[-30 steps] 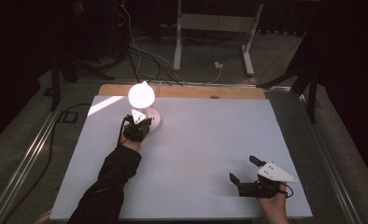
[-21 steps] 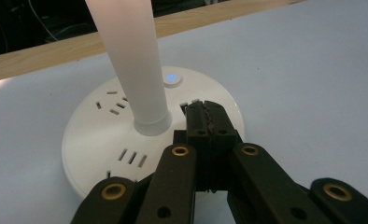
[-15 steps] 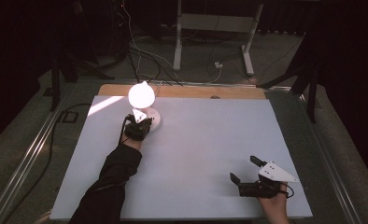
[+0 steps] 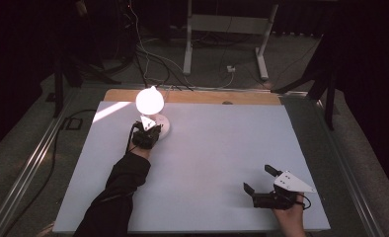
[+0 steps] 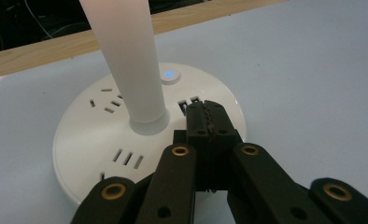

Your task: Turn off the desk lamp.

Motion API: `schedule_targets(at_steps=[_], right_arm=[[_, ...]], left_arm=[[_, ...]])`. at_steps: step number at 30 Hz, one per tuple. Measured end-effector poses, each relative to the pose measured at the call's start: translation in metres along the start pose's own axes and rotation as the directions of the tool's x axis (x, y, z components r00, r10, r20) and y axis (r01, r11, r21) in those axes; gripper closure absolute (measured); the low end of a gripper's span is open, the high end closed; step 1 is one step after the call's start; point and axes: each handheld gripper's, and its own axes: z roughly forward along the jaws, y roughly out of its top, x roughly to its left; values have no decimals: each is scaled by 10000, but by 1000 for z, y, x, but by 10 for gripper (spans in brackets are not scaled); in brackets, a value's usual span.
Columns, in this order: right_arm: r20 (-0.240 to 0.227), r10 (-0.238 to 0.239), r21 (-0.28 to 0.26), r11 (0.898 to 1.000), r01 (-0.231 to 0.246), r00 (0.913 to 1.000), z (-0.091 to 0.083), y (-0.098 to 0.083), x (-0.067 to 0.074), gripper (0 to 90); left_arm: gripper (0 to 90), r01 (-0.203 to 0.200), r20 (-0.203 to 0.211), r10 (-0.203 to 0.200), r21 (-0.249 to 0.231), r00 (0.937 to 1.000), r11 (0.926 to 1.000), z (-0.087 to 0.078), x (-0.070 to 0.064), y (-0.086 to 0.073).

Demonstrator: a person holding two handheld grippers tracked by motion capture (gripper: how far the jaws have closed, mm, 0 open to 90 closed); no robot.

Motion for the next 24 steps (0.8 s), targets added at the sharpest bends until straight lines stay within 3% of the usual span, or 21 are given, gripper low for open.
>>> schedule_targets(at_steps=[24], right_arm=[[-8,-13,-25,10000,13,10000,0,0,0,0]], left_arm=[[900,117,185,-113,-222,9998,9997,-5,0,5]])
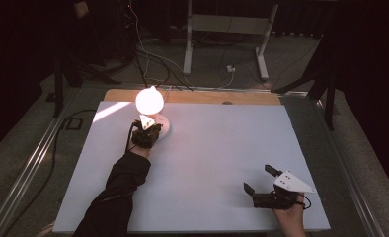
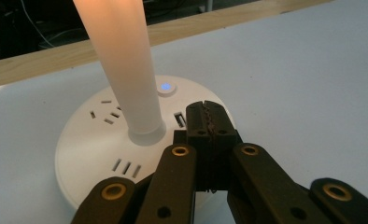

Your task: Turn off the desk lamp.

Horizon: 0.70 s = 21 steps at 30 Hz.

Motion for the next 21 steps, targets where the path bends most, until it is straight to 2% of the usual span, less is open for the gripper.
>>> schedule_targets(at_steps=[15,21], right_arm=[[13,68,32,10000,-68,10000,0,0,0,0],[4,70,53,10000,-70,10000,0,0,0,0]], left_arm=[[900,22,-42,-21,156,10000,9999,5,3,-5],[900,-109,-103,111,226,9999,9997,5,2,-5]])
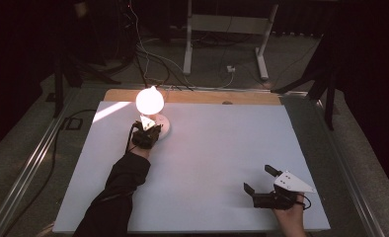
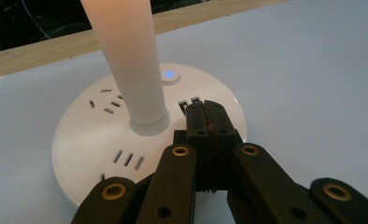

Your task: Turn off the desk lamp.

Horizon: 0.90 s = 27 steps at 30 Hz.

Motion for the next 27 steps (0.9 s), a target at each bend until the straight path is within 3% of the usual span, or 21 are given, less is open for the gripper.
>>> schedule_targets(at_steps=[7,12,16,21,27], right_arm=[[0,4,12,10000,-4,10000,0,0,0,0],[7,-8,29,10000,8,10000,0,0,0,0],[10,-1,8,10000,1,10000,0,0,-1,0],[-17,-1,7,10000,1,10000,0,0,0,0],[-4,-4,-5,10000,4,10000,0,0,0,0]], left_arm=[[900,-336,-102,336,-47,9994,9994,1,0,-1],[900,-175,-12,175,13,9998,9998,0,0,1],[900,105,69,-102,-369,9999,9993,-7,2,7],[900,96,133,-88,-597,9999,9982,-11,-1,12],[900,116,140,-109,-482,9998,9988,-9,-1,10]])
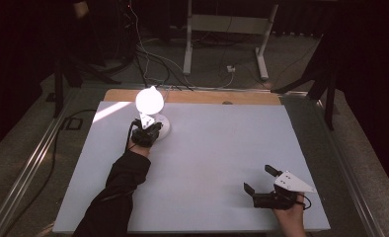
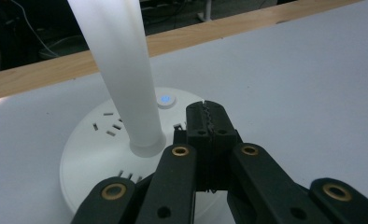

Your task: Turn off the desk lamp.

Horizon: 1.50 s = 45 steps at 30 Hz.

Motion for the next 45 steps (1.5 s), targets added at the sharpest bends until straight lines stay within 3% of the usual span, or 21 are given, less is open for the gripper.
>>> schedule_targets(at_steps=[9,25,39,42,44,45], right_arm=[[5,4,-5,10000,-4,10000,0,0,0,0],[-3,37,22,10000,-37,10000,0,0,-1,0],[-30,62,16,10000,-62,10000,0,0,0,0],[-46,54,41,10000,-54,10000,1,0,0,0],[-41,50,38,10000,-50,10000,1,0,0,0],[-43,51,36,10000,-51,10000,1,0,0,0]], left_arm=[[900,55,-46,-55,147,10000,9999,4,2,-5],[900,-255,-110,260,420,9996,9988,9,-2,-10],[900,-587,-334,600,379,9976,9976,9,-6,-12],[900,-557,-358,573,436,9977,9975,9,-6,-12],[900,-148,-159,154,401,9998,9991,8,-3,-11],[900,-123,-127,128,452,9998,9989,7,-2,-10]])
